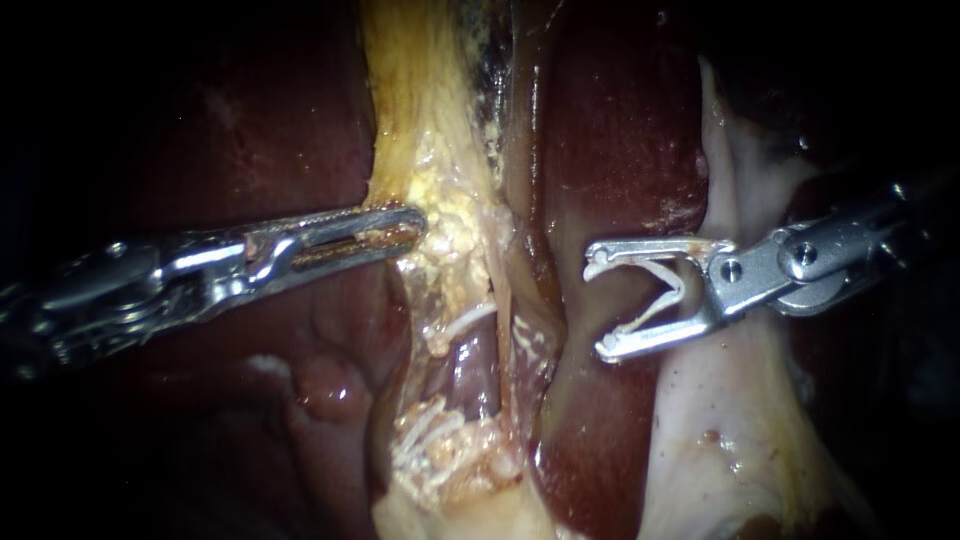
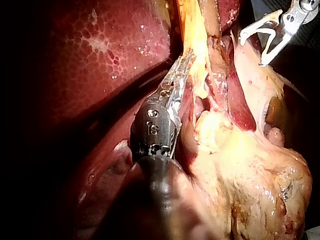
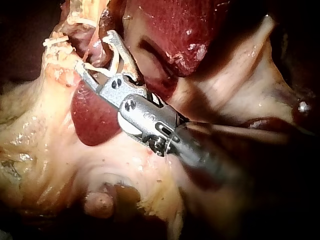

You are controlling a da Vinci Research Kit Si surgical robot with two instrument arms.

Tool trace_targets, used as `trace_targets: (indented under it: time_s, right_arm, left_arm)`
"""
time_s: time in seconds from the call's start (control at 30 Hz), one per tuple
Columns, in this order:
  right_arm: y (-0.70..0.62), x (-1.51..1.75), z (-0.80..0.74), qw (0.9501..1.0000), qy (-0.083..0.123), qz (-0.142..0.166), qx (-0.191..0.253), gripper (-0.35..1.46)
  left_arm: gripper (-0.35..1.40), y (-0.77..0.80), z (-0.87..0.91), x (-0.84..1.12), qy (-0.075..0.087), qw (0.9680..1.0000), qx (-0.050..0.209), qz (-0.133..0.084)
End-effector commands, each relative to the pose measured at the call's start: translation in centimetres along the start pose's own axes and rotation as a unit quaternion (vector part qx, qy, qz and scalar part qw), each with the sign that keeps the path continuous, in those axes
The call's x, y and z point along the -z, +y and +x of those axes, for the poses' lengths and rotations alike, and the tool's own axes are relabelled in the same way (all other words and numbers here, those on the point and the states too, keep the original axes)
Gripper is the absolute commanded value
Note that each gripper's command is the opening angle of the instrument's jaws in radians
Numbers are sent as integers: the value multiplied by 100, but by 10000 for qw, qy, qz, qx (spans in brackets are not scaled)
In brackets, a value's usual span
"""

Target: Clipping first clip right tube

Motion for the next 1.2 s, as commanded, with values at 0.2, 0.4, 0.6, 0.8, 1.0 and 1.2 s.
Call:
trace_targets:
  time_s: [0.2, 0.4, 0.6, 0.8, 1.0, 1.2]
  right_arm:
    - [-11, -15, -8, 9996, 53, 233, -120, 60]
    - [-34, -64, -41, 9962, 59, 491, -722, 60]
    - [-37, -105, -73, 9929, -20, 576, -1043, 60]
    - [-29, -115, -93, 9920, -126, 566, -1124, 60]
    - [-25, -131, -101, 9910, -150, 589, -1193, 59]
    - [-32, -153, -103, 9884, -157, 791, -1290, 59]
  left_arm:
    - [-35, -4, -7, 24, 32, 10000, 13, 33]
    - [-35, -14, -16, 57, 29, 10000, 47, -13]
    - [-35, -29, -21, 78, 34, 10000, 72, -30]
    - [-35, -41, -23, 91, 40, 10000, 85, -32]
    - [-35, -55, -25, 98, 47, 9999, 99, -28]
    - [-35, -60, -26, 100, 49, 9999, 103, -27]
